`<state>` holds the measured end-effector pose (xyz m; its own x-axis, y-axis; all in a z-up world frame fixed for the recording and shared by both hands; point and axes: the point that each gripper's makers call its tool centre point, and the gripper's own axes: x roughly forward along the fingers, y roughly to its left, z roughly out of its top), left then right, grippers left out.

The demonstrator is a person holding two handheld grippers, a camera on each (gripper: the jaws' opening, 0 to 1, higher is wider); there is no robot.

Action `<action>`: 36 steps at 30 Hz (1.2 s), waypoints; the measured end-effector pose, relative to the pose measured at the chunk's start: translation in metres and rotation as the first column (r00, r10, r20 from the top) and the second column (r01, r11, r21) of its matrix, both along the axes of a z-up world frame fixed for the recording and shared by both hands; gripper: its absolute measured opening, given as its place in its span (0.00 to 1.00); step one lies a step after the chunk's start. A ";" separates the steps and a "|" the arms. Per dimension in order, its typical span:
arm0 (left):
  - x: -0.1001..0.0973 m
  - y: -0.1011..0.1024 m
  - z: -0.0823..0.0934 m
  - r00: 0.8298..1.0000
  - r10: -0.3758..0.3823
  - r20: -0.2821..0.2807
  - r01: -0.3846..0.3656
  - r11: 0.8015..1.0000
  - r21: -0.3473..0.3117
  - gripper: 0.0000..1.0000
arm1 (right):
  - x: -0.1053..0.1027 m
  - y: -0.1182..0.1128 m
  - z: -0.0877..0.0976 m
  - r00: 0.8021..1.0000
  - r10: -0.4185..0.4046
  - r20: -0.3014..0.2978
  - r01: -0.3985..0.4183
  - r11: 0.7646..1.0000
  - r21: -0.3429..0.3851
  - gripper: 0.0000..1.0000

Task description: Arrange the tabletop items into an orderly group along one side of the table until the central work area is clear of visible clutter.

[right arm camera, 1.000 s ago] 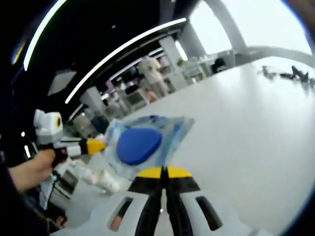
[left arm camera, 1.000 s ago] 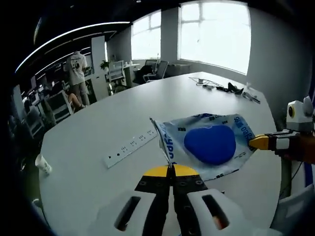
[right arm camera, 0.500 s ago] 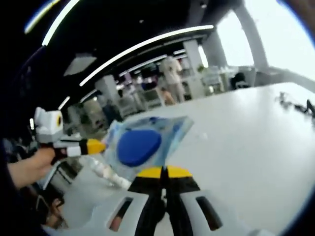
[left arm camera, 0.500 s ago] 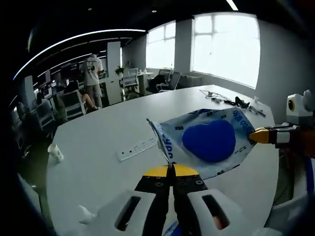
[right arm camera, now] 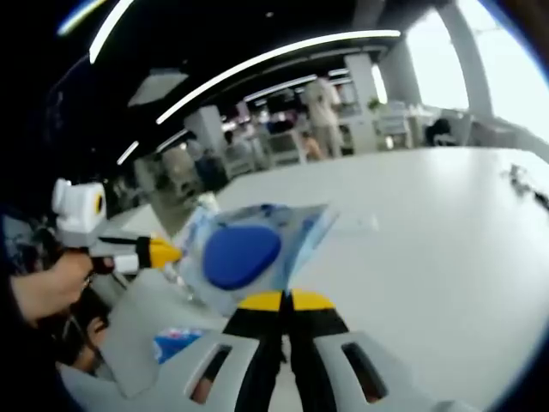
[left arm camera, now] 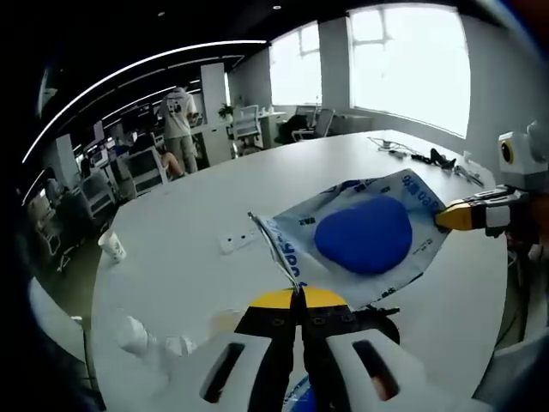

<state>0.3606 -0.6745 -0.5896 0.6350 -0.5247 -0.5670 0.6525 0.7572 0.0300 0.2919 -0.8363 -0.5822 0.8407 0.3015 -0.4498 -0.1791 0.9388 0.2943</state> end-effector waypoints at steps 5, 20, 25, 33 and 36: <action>-0.002 -0.001 -0.004 1.000 0.022 0.021 -0.022 1.000 0.022 0.00 | 0.001 -0.002 -0.007 1.000 0.013 -0.011 -0.014 1.000 -0.004 0.00; -0.005 0.005 -0.037 0.995 0.095 0.019 -0.097 0.992 0.083 0.00 | 0.017 -0.001 -0.035 0.997 0.062 -0.043 -0.063 0.998 -0.023 0.00; -0.002 0.008 -0.043 0.995 0.100 0.019 -0.101 0.989 0.109 0.01 | 0.021 0.002 -0.044 0.996 0.066 -0.055 -0.067 0.998 -0.013 0.00; 0.000 0.009 -0.056 0.994 0.110 0.002 -0.110 0.987 0.119 0.01 | 0.028 0.001 -0.054 0.995 0.075 -0.068 -0.075 0.997 -0.009 0.00; 0.001 0.009 -0.062 0.993 0.114 -0.005 -0.112 0.985 0.129 0.01 | 0.030 0.001 -0.060 0.994 0.077 -0.077 -0.078 0.997 -0.012 0.00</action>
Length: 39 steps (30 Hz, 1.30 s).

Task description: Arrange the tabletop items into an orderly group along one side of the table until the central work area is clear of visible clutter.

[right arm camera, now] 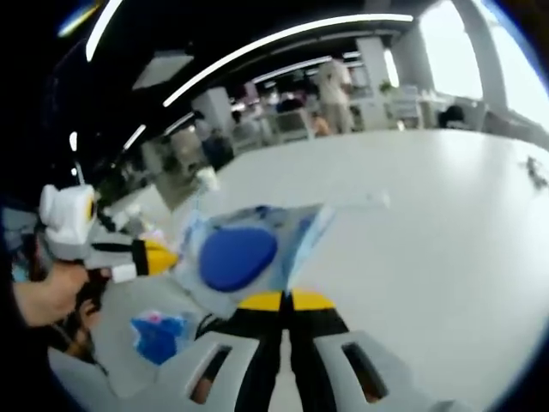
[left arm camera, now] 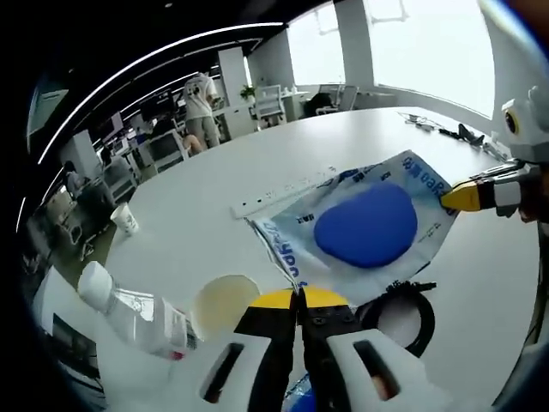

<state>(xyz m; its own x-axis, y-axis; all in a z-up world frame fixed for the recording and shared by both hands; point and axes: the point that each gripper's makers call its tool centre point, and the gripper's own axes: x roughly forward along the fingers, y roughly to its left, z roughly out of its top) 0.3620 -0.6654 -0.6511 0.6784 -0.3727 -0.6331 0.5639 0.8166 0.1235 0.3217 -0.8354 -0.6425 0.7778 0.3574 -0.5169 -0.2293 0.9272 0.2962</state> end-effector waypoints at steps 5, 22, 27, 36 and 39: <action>0.000 0.001 -0.008 1.000 0.016 -0.020 -0.016 1.000 -0.004 0.01 | 0.002 0.001 -0.007 1.000 -0.001 -0.010 0.001 1.000 0.005 0.00; 0.005 0.004 -0.030 0.997 0.039 -0.059 -0.038 0.999 0.031 0.01 | 0.009 0.003 -0.032 0.998 0.017 -0.056 -0.017 1.000 0.004 0.00; 0.003 0.007 -0.040 0.994 0.063 -0.092 -0.061 0.998 0.019 0.01 | 0.008 0.004 -0.039 0.998 0.014 -0.068 -0.014 1.000 0.006 0.00; 0.000 0.011 -0.049 0.991 0.078 -0.106 -0.075 0.997 0.031 0.01 | 0.004 0.009 -0.052 0.995 0.017 -0.096 -0.016 1.000 0.016 0.00; 0.000 0.013 -0.050 0.990 0.089 -0.108 -0.086 0.996 0.032 0.01 | 0.005 0.012 -0.054 0.995 0.022 -0.096 -0.020 1.000 0.016 0.00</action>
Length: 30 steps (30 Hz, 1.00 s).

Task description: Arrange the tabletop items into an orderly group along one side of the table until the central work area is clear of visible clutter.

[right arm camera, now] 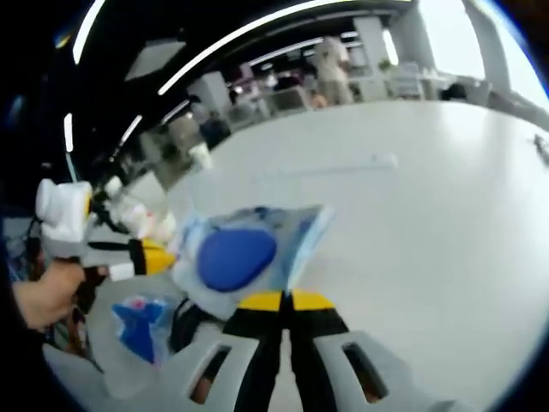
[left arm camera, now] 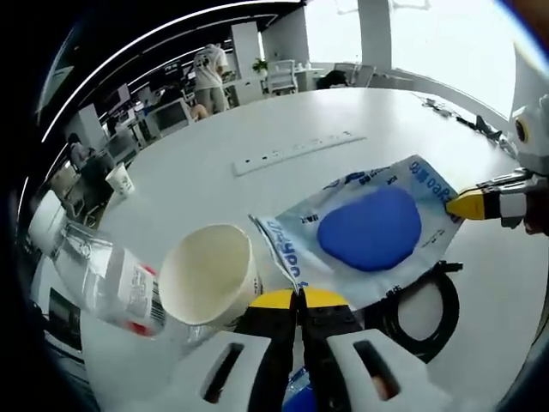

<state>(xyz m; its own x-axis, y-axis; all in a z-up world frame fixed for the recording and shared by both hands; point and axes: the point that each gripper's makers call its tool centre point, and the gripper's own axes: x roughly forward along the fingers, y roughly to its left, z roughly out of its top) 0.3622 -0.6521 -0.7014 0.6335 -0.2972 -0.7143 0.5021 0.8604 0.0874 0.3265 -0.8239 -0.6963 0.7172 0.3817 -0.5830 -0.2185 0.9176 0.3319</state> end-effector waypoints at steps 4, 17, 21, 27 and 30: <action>0.000 0.003 -0.003 1.000 0.009 -0.004 -0.009 1.000 0.006 0.01 | 0.003 0.002 -0.001 1.000 0.001 0.000 -0.001 1.000 0.003 0.00; 0.001 0.004 -0.012 0.999 0.020 -0.029 -0.019 1.000 0.017 0.01 | 0.005 0.002 -0.008 1.000 -0.005 -0.019 0.005 1.000 0.004 0.00; 0.001 0.004 -0.014 0.999 0.023 -0.035 -0.022 1.000 0.021 0.01 | 0.006 0.002 -0.011 1.000 -0.009 -0.027 0.009 1.000 0.003 0.00; -0.001 0.006 -0.020 0.999 0.023 -0.047 -0.021 0.999 0.033 0.01 | 0.007 0.003 -0.014 0.999 -0.013 -0.036 0.014 1.000 0.010 0.00; -0.001 0.006 -0.020 0.998 0.032 -0.047 -0.031 0.999 0.027 0.02 | 0.006 0.003 -0.016 0.999 -0.012 -0.039 0.012 1.000 0.007 0.00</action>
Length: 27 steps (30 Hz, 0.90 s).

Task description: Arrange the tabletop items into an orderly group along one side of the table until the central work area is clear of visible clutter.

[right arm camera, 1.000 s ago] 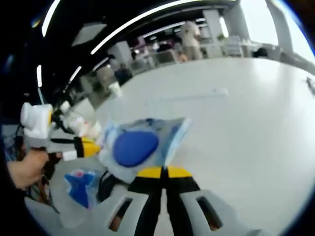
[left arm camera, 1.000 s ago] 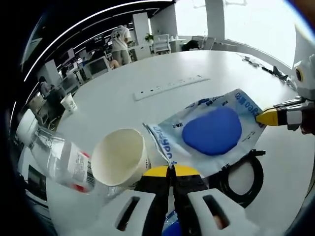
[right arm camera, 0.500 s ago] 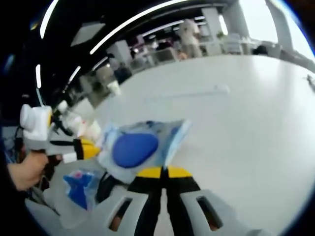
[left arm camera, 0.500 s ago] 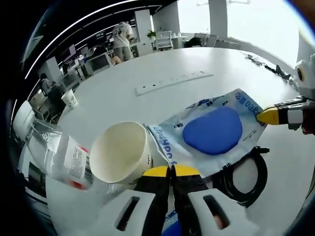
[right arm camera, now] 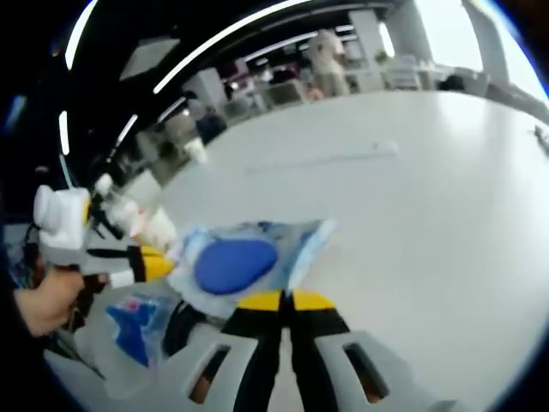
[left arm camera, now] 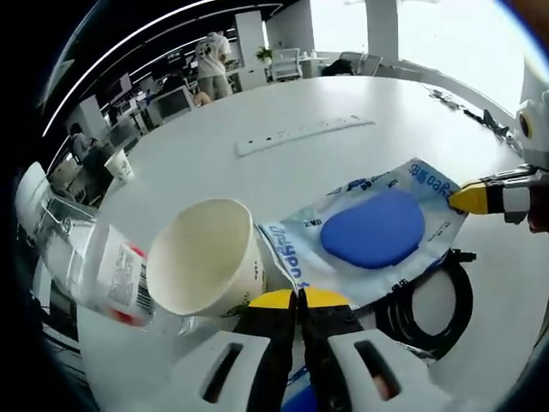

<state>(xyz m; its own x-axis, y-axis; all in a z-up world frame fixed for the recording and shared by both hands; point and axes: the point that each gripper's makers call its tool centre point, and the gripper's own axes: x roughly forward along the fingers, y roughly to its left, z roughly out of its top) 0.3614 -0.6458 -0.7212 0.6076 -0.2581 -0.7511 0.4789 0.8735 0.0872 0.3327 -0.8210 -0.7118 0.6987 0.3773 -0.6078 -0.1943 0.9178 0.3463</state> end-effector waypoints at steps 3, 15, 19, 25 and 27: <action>0.000 0.000 0.000 1.000 0.005 0.002 -0.005 1.000 0.000 0.02 | 0.000 0.000 -0.001 1.000 -0.002 -0.002 0.002 1.000 0.003 0.00; -0.002 0.002 0.003 1.000 0.011 0.001 -0.011 1.000 -0.019 0.04 | -0.005 0.003 -0.004 1.000 0.004 -0.027 -0.004 1.000 0.000 0.14; -0.003 0.004 0.005 1.000 0.022 0.003 -0.022 0.999 -0.034 0.07 | -0.007 0.007 -0.004 0.999 0.004 -0.031 -0.004 1.000 0.000 0.23; -0.009 0.005 0.008 0.999 0.040 0.002 -0.040 0.997 -0.068 0.09 | -0.010 0.010 -0.003 0.999 0.008 -0.035 -0.008 1.000 -0.007 0.33; -0.010 0.005 0.009 0.999 0.043 0.008 -0.043 0.997 -0.069 0.10 | -0.012 0.011 -0.002 0.999 0.009 -0.033 -0.009 1.000 -0.005 0.35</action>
<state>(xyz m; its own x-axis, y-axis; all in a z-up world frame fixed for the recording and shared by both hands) 0.3514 -0.6404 -0.7122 0.6263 -0.2828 -0.7265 0.4403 0.8973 0.0303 0.3210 -0.8097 -0.7140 0.6746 0.3803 -0.6327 -0.1914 0.9179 0.3476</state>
